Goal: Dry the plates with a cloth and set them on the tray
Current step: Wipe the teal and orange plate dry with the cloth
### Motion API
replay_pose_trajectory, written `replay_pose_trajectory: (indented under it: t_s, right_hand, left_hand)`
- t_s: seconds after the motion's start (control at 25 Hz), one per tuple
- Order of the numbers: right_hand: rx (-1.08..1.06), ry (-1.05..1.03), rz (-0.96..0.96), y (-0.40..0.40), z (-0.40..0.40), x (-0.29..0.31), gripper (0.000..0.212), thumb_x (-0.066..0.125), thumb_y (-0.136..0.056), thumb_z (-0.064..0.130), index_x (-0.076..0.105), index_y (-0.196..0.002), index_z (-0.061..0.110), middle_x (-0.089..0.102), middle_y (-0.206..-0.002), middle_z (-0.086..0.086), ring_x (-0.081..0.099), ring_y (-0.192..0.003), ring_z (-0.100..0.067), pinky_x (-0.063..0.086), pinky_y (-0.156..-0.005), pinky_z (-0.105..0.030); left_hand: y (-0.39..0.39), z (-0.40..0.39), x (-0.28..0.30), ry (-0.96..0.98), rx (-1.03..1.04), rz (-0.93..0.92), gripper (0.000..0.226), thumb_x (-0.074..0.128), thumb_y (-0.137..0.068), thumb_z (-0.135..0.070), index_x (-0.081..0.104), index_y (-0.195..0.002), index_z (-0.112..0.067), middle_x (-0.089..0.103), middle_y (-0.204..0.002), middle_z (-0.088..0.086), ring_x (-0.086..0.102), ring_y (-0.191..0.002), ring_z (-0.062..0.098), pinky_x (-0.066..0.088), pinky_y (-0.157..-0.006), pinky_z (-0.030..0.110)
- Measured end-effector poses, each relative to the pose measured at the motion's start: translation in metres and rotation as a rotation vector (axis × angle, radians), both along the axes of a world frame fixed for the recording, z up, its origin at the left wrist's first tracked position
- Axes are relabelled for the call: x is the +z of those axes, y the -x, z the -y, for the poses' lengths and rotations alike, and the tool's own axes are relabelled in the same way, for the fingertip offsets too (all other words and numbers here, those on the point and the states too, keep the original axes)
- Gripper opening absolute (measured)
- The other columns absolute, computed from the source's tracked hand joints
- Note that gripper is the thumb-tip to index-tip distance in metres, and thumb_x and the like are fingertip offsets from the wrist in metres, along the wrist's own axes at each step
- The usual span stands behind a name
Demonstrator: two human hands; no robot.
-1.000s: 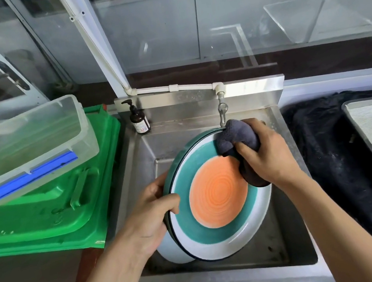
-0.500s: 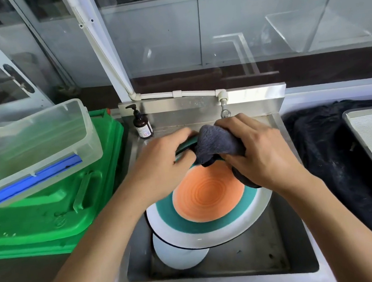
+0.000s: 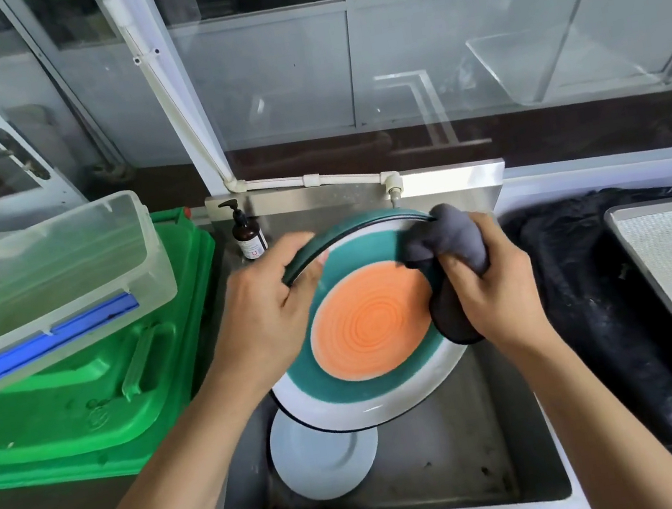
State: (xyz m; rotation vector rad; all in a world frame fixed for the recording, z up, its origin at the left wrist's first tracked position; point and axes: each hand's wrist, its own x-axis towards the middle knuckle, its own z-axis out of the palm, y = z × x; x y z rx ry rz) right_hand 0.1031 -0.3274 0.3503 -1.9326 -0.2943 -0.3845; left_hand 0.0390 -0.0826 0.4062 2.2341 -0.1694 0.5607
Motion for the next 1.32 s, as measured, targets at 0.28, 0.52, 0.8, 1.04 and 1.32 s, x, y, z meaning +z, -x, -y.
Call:
replay_pose_trajectory:
  t_s: [0.28, 0.52, 0.8, 1.04, 1.32]
  right_hand:
    - [-0.053, -0.069, -0.099, 0.007, -0.007, -0.034, 0.027, 0.061, -0.086, 0.028, 0.065, -0.112, 0.035, 0.071, -0.101, 0.022, 0.065, -0.094, 0.004, 0.052, -0.083, -0.022]
    - [0.117, 0.442, 0.296, 0.011, -0.021, 0.011, 0.045, 0.061, -0.079, 0.034, 0.059, -0.123, 0.027, 0.063, -0.105, 0.008, 0.062, -0.09, -0.019, 0.051, -0.072, -0.036]
    - [0.122, 0.385, 0.309, 0.011, -0.016, 0.02, 0.049, 0.07, -0.075, 0.019, 0.06, -0.123, 0.025, 0.062, -0.105, 0.008, 0.062, -0.092, -0.02, 0.05, -0.074, -0.035]
    - [-0.098, -0.185, 0.004, 0.004, -0.003, -0.013, 0.026, 0.058, -0.087, 0.021, 0.064, -0.112, 0.027, 0.069, -0.099, 0.023, 0.063, -0.093, 0.007, 0.045, -0.079, -0.009]
    - [-0.096, -0.085, -0.075, 0.008, -0.011, -0.028, 0.016, 0.059, -0.085, 0.031, 0.062, -0.1, 0.037, 0.068, -0.094, 0.025, 0.063, -0.087, 0.005, 0.044, -0.073, -0.01]
  left_hand:
    - [0.019, -0.01, -0.028, 0.145, 0.095, -0.11, 0.022, 0.062, -0.095, -0.036, 0.063, -0.116, -0.029, 0.072, -0.094, -0.01, 0.068, -0.076, 0.013, 0.056, -0.072, 0.04]
    - [0.003, 0.001, 0.001, -0.209, -0.058, -0.203, 0.039, 0.059, -0.084, -0.028, 0.053, -0.121, -0.039, 0.068, -0.1, -0.016, 0.067, -0.09, 0.007, 0.052, -0.076, 0.031]
    - [-0.001, 0.013, 0.005, -0.425, -0.174, -0.048, 0.021, 0.047, -0.097, -0.023, 0.051, -0.118, -0.019, 0.067, -0.113, 0.002, 0.067, -0.088, 0.037, 0.052, -0.069, 0.046]
    - [0.004, 0.008, 0.006, -0.164, -0.011, 0.108, 0.02, 0.05, -0.101, -0.029, 0.058, -0.115, -0.017, 0.055, -0.084, -0.016, 0.049, -0.062, -0.005, 0.036, -0.059, 0.02]
    - [0.014, -0.009, -0.018, 0.016, 0.031, -0.081, 0.011, 0.05, -0.101, -0.035, 0.056, -0.106, -0.028, 0.063, -0.077, -0.013, 0.06, -0.065, 0.006, 0.045, -0.057, 0.029]
